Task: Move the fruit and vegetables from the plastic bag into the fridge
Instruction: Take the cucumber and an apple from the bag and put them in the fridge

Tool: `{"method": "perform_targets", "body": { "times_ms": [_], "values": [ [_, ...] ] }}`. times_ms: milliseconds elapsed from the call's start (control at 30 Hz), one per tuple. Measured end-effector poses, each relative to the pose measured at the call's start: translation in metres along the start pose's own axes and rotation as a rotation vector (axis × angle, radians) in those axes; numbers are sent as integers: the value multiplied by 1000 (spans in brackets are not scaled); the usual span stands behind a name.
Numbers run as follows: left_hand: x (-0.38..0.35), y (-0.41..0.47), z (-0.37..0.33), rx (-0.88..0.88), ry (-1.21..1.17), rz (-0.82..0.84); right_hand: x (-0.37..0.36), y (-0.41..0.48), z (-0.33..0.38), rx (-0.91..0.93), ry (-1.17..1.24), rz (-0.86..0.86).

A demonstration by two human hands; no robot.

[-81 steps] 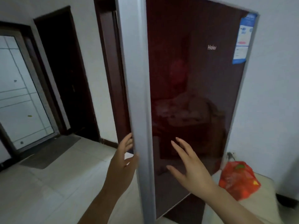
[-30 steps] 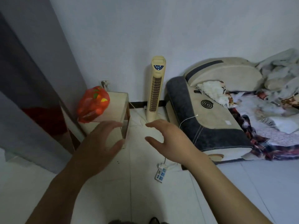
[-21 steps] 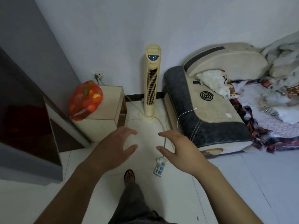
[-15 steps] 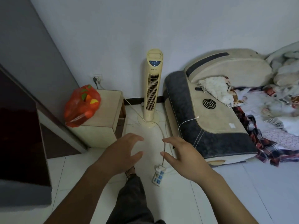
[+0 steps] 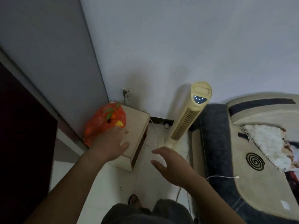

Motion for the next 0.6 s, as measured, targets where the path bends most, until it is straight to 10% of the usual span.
{"method": "perform_targets", "body": {
  "times_ms": [600],
  "values": [
    [18, 77, 126, 477, -162, -57, -10, 265, 45, 417, -52, 451]
  ]
}}
Point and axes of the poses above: each hand's wrist, its own y-axis towards the middle knuckle, its own x-axis out of the back of the hand, z = x × y, the point moved 6 cm from there along y, towards the middle knuckle, and after that the axes turned 6 degrees about y, right-handed, at the moved point
